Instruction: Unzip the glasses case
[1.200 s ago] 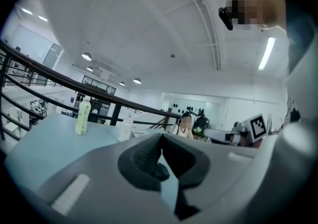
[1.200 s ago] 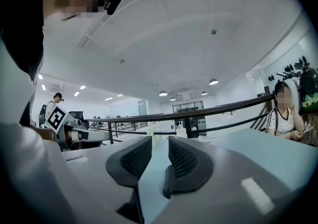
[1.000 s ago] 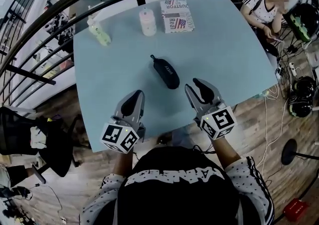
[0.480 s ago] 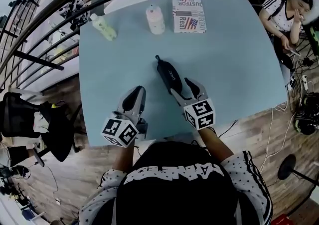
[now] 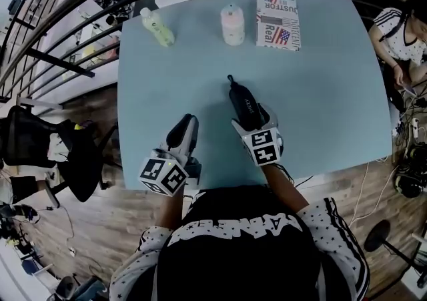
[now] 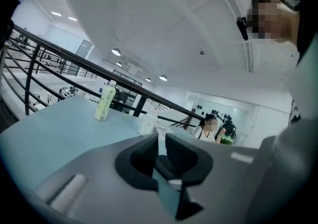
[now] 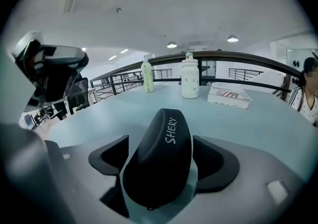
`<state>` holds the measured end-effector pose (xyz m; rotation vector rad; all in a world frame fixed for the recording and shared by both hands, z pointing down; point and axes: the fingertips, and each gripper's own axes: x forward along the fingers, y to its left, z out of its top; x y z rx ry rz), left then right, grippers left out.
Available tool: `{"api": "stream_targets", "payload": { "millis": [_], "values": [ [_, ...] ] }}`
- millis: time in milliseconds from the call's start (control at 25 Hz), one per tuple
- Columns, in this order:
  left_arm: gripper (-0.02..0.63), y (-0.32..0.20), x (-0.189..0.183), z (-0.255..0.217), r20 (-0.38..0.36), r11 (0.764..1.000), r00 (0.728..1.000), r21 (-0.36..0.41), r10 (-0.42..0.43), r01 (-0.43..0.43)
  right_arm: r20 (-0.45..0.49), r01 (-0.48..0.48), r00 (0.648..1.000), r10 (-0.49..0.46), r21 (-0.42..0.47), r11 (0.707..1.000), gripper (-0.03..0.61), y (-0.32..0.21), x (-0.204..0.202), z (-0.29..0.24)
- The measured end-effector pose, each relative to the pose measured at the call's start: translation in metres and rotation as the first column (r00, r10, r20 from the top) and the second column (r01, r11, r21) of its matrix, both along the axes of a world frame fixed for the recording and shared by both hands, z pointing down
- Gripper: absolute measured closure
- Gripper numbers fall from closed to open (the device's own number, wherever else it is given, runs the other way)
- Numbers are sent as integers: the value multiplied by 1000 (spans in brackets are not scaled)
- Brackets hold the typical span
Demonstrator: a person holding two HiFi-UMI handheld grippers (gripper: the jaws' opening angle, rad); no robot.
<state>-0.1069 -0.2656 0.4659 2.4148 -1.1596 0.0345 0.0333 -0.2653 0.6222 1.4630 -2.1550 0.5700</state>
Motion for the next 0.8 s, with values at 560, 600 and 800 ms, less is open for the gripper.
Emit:
{"api": "stream_targets", "payload": {
  "millis": [560,600,800],
  "values": [
    [614,-27,-29,-8,1,998,999,-32,52,-52,-66,-20,998,17,-53,998,178,-13,-10,17],
    [614,-27,-31,-8,-1,998,999,-39,52,-52,-60,-23,998,20,-43,999,186,-13,-10,13],
    [614,-23,-31,-9,-22,996,997,-61,67,-68,-18,-30,999,30,12,999,207,-15,-10,-11]
  ]
}}
